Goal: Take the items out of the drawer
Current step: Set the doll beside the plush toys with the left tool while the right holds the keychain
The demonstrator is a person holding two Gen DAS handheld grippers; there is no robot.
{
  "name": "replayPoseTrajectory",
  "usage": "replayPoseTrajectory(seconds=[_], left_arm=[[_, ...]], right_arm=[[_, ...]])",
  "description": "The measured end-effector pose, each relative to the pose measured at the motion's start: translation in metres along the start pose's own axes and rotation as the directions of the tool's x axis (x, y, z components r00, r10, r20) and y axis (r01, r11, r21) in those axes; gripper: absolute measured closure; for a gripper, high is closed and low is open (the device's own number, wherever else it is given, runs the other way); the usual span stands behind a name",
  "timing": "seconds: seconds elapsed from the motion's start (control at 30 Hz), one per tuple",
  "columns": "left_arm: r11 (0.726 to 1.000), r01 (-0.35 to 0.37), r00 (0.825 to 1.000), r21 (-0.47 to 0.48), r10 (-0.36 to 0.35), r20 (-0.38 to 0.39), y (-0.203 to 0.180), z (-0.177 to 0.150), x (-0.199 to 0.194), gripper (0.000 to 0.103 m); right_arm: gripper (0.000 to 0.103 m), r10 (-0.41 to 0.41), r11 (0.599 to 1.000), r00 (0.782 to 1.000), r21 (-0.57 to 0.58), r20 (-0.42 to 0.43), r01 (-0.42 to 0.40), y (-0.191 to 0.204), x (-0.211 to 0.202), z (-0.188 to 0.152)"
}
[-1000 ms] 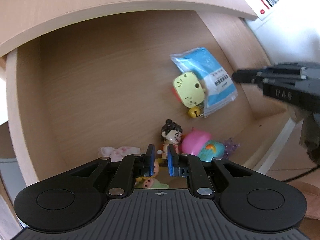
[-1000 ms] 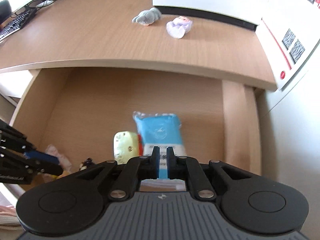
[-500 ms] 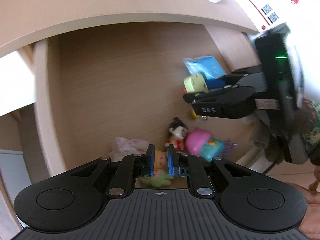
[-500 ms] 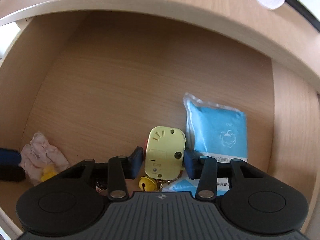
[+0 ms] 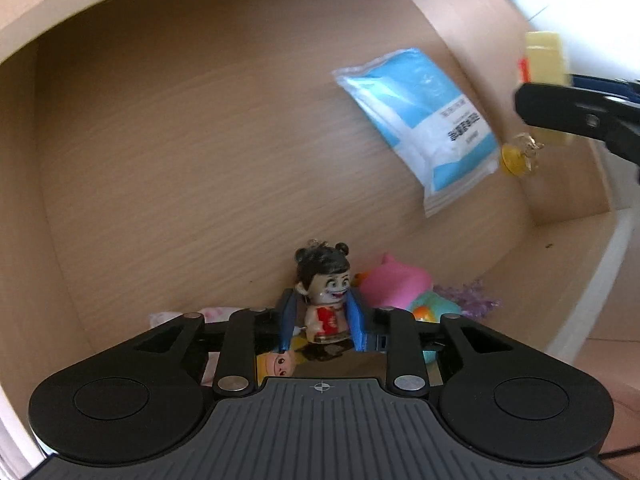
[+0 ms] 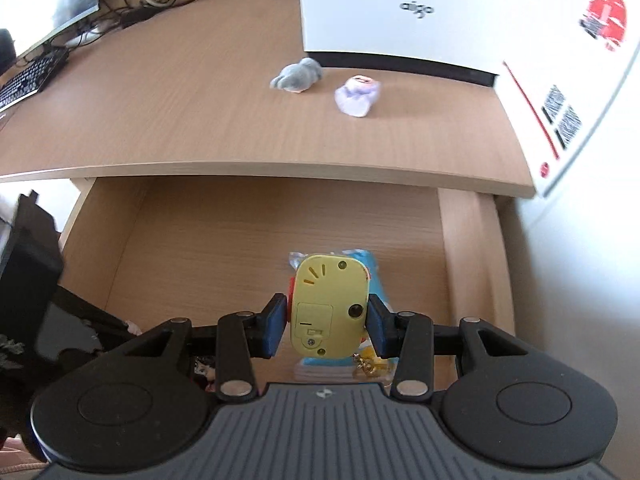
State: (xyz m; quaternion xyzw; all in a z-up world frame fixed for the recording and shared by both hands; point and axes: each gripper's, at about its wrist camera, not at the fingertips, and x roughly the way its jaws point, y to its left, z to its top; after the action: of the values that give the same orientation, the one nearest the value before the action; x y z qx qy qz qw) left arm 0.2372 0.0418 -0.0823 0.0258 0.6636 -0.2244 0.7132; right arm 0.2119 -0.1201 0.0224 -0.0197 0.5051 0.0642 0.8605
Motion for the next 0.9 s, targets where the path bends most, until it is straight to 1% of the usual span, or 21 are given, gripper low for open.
replayPoseTrajectory(seconds=[0.07, 0.13, 0.2, 0.23, 0.33, 0.37, 0.43, 0.5, 0.57, 0.63, 0.7, 0.73, 0.77, 0.8, 0.87, 0.9], left_arm=[[1.000, -0.007, 1.000, -0.010, 0.007, -0.007, -0.002, -0.001, 0.005, 0.074], [1.000, -0.015, 1.000, -0.019, 0.015, -0.022, -0.005, -0.001, 0.010, 0.074], [1.000, -0.029, 0.999, -0.005, 0.029, -0.027, -0.009, 0.001, 0.011, 0.074], [1.000, -0.028, 0.999, -0.006, 0.028, -0.027, -0.009, 0.002, 0.011, 0.074], [1.000, 0.010, 1.000, -0.016, -0.010, -0.012, -0.006, 0.002, 0.011, 0.075], [1.000, 0.006, 1.000, -0.008, -0.006, -0.007, -0.006, 0.002, 0.010, 0.075], [1.000, 0.007, 1.000, 0.009, -0.008, 0.010, -0.006, 0.000, 0.005, 0.075], [0.999, 0.026, 0.999, 0.023, -0.027, 0.042, -0.006, 0.001, -0.007, 0.075], [0.998, 0.056, 0.995, 0.039, -0.059, 0.083, -0.005, 0.001, -0.025, 0.075], [0.996, 0.066, 0.988, 0.060, -0.074, 0.135, -0.005, 0.001, -0.048, 0.075], [0.994, 0.090, 0.974, 0.065, -0.101, 0.201, -0.003, 0.004, -0.076, 0.075], [0.992, 0.106, 0.964, 0.062, -0.117, 0.238, -0.003, 0.009, -0.091, 0.075], [0.991, 0.117, 0.950, 0.061, -0.129, 0.284, -0.002, 0.012, -0.106, 0.075], [0.991, 0.122, 0.932, 0.058, -0.134, 0.338, 0.000, 0.019, -0.122, 0.075], [0.992, 0.123, 0.887, 0.041, -0.128, 0.444, 0.005, 0.030, -0.149, 0.075], [0.992, 0.124, 0.860, 0.031, -0.123, 0.496, 0.008, 0.037, -0.161, 0.075]], right_arm=[[0.061, 0.000, 1.000, 1.000, 0.014, -0.001, 0.000, 0.001, -0.004, -0.003], [0.061, 0.004, 1.000, 1.000, 0.025, -0.010, -0.003, -0.003, 0.001, -0.002], [0.061, 0.008, 1.000, 1.000, 0.029, -0.016, -0.008, -0.002, 0.002, -0.004], [0.061, 0.009, 1.000, 1.000, 0.027, -0.018, -0.009, -0.003, 0.003, -0.004], [0.061, 0.002, 1.000, 1.000, 0.007, -0.016, -0.002, 0.001, 0.009, 0.002], [0.061, -0.002, 1.000, 1.000, 0.001, -0.008, 0.002, 0.002, 0.008, 0.004], [0.061, -0.004, 1.000, 1.000, 0.000, 0.012, 0.004, 0.002, 0.005, 0.008], [0.061, -0.005, 1.000, 1.000, 0.009, 0.029, 0.005, -0.001, 0.000, 0.010], [0.061, -0.013, 1.000, 0.999, 0.019, 0.045, 0.013, -0.005, -0.004, 0.014], [0.061, -0.028, 0.999, 0.998, 0.029, 0.063, 0.026, -0.009, -0.009, 0.016], [0.061, -0.039, 0.998, 0.996, 0.046, 0.075, 0.035, -0.016, -0.013, 0.018], [0.061, -0.044, 0.998, 0.996, 0.054, 0.078, 0.040, -0.018, -0.013, 0.018], [0.061, -0.051, 0.997, 0.995, 0.063, 0.081, 0.046, -0.021, -0.013, 0.019], [0.061, -0.055, 0.996, 0.995, 0.071, 0.081, 0.050, -0.024, -0.013, 0.019], [0.061, -0.064, 0.995, 0.995, 0.085, 0.077, 0.057, -0.027, -0.011, 0.019], [0.061, -0.067, 0.994, 0.995, 0.089, 0.074, 0.061, -0.028, -0.010, 0.019]])
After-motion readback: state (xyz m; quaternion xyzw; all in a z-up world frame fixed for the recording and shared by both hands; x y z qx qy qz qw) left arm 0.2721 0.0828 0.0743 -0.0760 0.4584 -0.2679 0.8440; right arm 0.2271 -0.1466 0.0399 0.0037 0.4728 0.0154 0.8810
